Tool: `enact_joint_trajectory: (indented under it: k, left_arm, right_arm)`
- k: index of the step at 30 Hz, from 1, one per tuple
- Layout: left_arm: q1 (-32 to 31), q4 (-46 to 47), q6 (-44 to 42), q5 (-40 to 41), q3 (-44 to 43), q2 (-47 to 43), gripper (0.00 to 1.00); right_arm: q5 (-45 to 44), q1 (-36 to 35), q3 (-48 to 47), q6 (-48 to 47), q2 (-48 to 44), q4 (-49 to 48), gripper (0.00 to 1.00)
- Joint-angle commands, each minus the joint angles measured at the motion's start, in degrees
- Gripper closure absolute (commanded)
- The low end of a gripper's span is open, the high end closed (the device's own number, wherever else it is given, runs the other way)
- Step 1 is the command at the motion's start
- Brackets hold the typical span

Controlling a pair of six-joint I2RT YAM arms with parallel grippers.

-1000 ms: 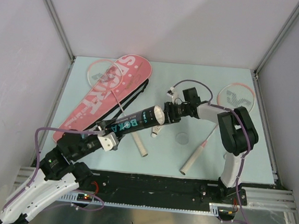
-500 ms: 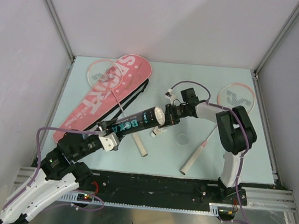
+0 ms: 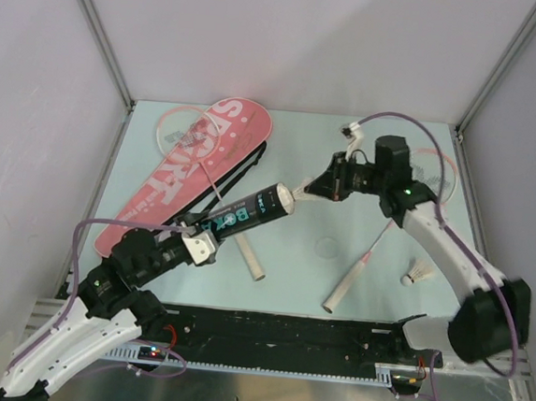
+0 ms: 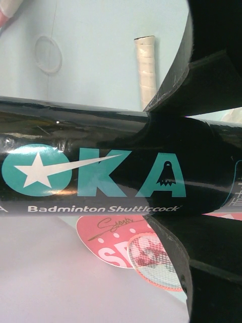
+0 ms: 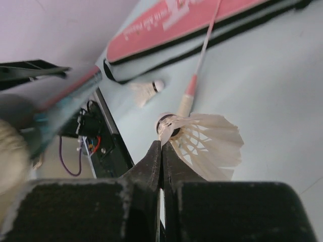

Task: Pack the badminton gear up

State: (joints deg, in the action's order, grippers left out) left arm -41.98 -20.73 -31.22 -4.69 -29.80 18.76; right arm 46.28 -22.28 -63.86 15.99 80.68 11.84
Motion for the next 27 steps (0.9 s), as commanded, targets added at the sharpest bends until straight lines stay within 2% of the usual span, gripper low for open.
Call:
enact_joint_trajectory:
  k: [1,5,9,16,27]
  left_arm:
    - [0.0,3.6,1.5,1.3,-1.6,0.7,1.00]
    - [0.0,3.2,1.8,1.1,-2.0,1.7,1.00]
    - [0.0,3.0,1.9,-0.1,-2.3,2.3,1.00]
    - [0.0,2.9,2.0,-2.0,-2.4,2.4,1.00]
    - [0.0,3.0,1.8,-5.7,-2.5,2.0,1.00]
  right_arm:
    - [-8.8,-0.5,-0.4,1.0,-12.1,1.1,1.00]
    - [-13.2,-2.2,-0.3,-0.6,-21.9,1.6,1.00]
    - [-14.3,-3.8,-0.5,-1.4,-26.6,1.7,1.00]
    - [-13.7,-7.8,-0.4,-1.6,-27.5,2.2,1.00]
    - [-11.7,-14.4,-0.4,-0.9,-23.4,0.7,1.00]
